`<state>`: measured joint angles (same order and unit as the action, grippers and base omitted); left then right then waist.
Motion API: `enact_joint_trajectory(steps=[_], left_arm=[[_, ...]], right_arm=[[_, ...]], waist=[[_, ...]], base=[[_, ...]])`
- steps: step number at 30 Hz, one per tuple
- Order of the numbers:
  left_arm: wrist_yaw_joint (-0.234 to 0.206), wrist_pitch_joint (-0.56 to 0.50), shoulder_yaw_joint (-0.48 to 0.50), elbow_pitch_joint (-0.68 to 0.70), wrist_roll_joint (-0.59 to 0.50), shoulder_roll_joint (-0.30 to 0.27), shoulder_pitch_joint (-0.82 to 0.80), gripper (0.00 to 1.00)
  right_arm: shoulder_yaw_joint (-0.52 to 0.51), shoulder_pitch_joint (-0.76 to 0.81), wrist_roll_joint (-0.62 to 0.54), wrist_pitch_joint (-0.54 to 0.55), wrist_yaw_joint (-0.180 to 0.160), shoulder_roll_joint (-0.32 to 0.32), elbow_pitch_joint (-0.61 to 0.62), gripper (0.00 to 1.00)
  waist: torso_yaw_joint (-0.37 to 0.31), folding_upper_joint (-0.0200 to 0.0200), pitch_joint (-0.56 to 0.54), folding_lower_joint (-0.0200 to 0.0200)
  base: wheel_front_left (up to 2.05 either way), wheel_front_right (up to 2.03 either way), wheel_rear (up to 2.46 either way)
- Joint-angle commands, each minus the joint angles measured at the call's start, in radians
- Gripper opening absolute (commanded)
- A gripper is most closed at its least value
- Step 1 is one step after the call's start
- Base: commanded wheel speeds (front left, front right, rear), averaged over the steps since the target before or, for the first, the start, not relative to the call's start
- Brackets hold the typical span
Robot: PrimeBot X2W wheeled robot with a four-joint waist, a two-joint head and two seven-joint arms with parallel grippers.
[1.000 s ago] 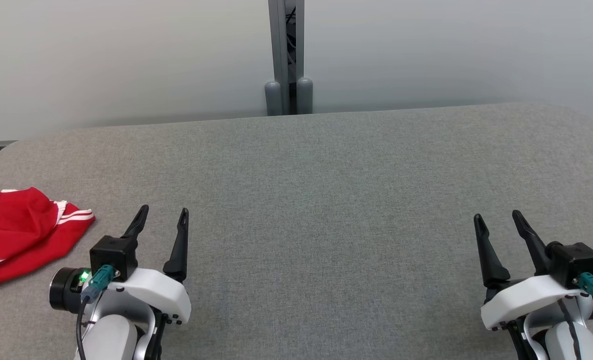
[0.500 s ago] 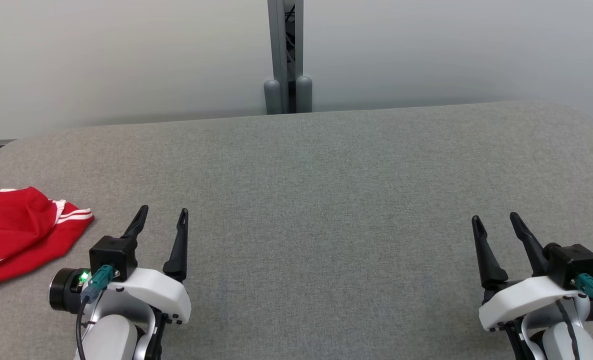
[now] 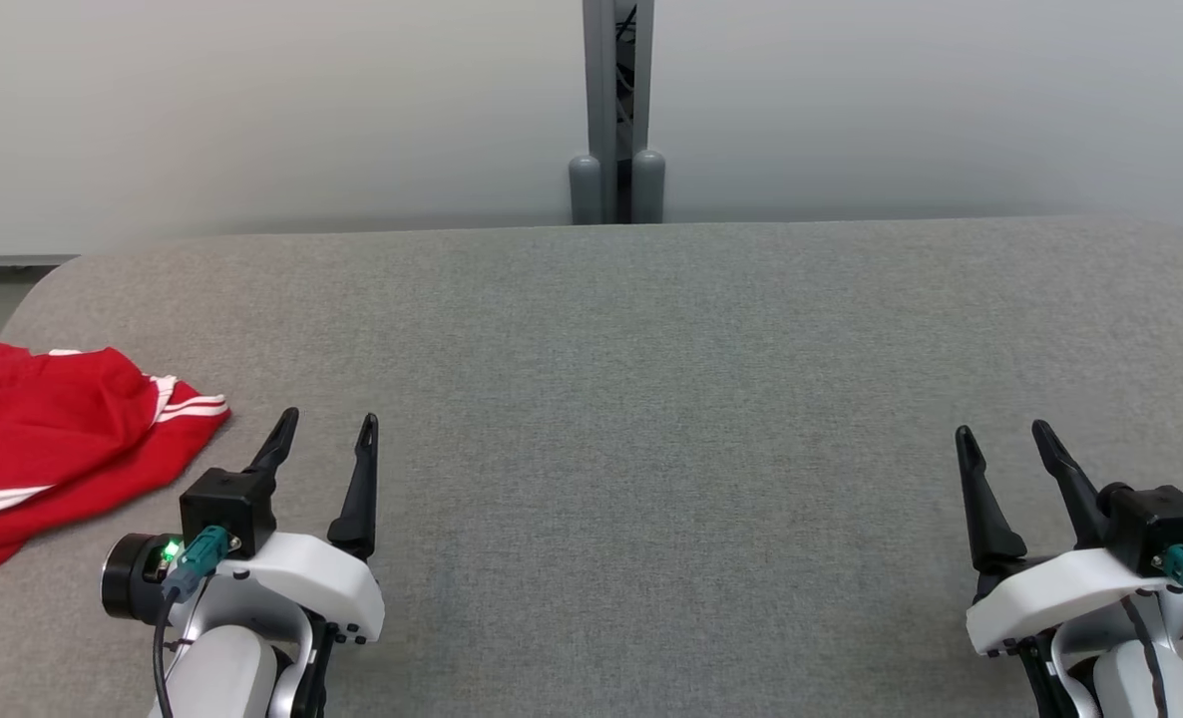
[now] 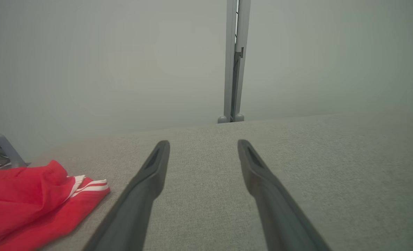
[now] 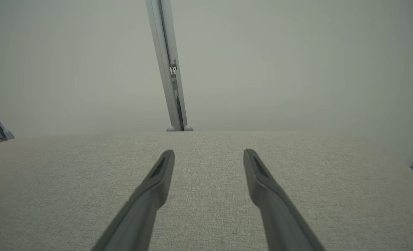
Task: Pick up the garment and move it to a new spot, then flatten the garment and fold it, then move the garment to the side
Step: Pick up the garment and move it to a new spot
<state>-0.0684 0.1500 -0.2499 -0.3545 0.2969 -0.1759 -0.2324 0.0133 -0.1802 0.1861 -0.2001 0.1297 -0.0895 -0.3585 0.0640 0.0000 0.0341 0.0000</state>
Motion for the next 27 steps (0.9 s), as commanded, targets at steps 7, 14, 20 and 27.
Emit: enact_joint_trajectory(steps=[7,14,20,27], left_arm=[[-0.016,0.019,0.015,0.010,0.014,-0.006,-0.028,1.00],[-0.028,0.034,0.037,0.009,0.037,-0.011,-0.030,1.00],[-0.034,0.047,0.054,0.004,0.059,-0.012,-0.015,1.00],[-0.035,0.058,0.061,0.001,0.073,-0.012,-0.003,1.00]], right_arm=[[0.023,-0.023,-0.006,0.006,0.002,-0.004,0.034,1.00],[0.064,-0.047,-0.005,0.016,0.002,-0.009,0.049,1.00],[0.098,-0.062,0.002,0.018,0.002,-0.007,0.057,1.00],[0.124,-0.072,0.014,0.020,0.002,-0.006,0.052,1.00]], waist=[[0.120,0.0000,0.021,0.0000],[0.251,0.0000,0.036,0.0000],[0.344,0.0000,0.040,0.0000],[0.394,0.0000,0.045,0.0000]], base=[[0.00,0.00,0.00],[0.00,0.00,0.00],[0.00,0.00,0.00],[0.00,0.00,0.00]])
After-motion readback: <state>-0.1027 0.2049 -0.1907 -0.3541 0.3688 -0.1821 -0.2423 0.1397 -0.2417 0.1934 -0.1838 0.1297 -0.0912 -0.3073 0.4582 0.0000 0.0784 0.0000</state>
